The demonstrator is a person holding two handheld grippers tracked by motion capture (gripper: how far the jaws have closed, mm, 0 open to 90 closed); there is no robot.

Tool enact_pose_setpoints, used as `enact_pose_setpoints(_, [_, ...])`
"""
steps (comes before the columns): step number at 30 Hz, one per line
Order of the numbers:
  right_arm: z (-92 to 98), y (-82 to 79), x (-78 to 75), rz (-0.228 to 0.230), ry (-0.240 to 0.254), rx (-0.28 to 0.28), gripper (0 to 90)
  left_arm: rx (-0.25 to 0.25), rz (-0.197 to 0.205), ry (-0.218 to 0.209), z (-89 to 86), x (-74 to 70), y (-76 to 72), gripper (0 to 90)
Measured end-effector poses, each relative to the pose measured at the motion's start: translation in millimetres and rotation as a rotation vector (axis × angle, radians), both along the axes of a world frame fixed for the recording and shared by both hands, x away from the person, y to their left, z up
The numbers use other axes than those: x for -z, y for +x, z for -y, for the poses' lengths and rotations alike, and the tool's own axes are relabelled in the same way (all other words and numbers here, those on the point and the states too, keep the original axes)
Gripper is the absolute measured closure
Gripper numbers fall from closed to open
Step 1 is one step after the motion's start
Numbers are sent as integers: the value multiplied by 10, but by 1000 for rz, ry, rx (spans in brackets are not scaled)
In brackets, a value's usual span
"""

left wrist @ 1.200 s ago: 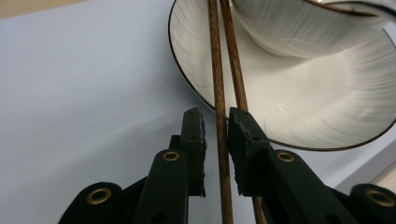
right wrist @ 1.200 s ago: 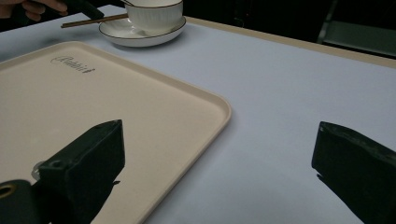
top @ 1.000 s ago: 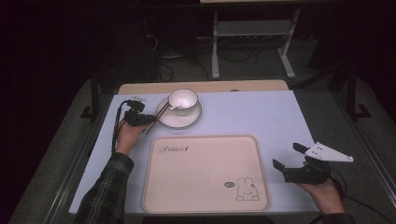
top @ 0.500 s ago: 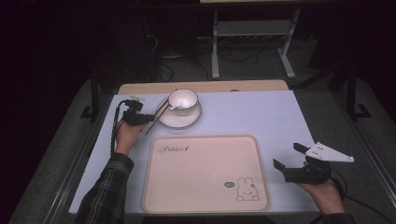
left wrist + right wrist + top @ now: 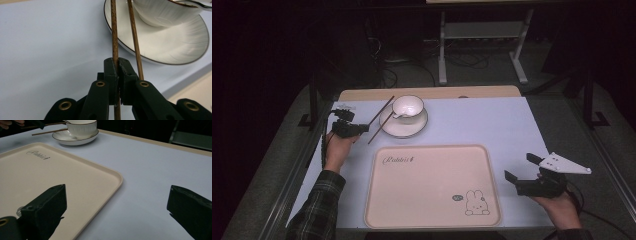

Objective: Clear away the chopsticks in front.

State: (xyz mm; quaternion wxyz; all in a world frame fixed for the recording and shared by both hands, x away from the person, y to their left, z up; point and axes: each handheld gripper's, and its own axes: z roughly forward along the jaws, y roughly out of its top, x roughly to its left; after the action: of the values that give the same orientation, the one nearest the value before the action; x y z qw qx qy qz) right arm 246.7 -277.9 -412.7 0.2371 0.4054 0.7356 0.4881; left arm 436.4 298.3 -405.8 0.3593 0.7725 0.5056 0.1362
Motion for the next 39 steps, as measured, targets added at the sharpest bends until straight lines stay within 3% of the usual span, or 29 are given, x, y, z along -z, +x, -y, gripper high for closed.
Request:
enact_pose_setpoints(21, [4, -21, -2, 6, -9, 2, 21, -7, 12, -41, -339, -89, -659, 854])
enact_pose_setpoints(30, [4, -21, -4, 4, -12, 3, 22, 7, -3, -52, -361, -70, -870, 854])
enact_pose_setpoints(39, [12, -21, 1, 3, -10, 5, 22, 50, -24, -44, -247, -78, -1035, 854])
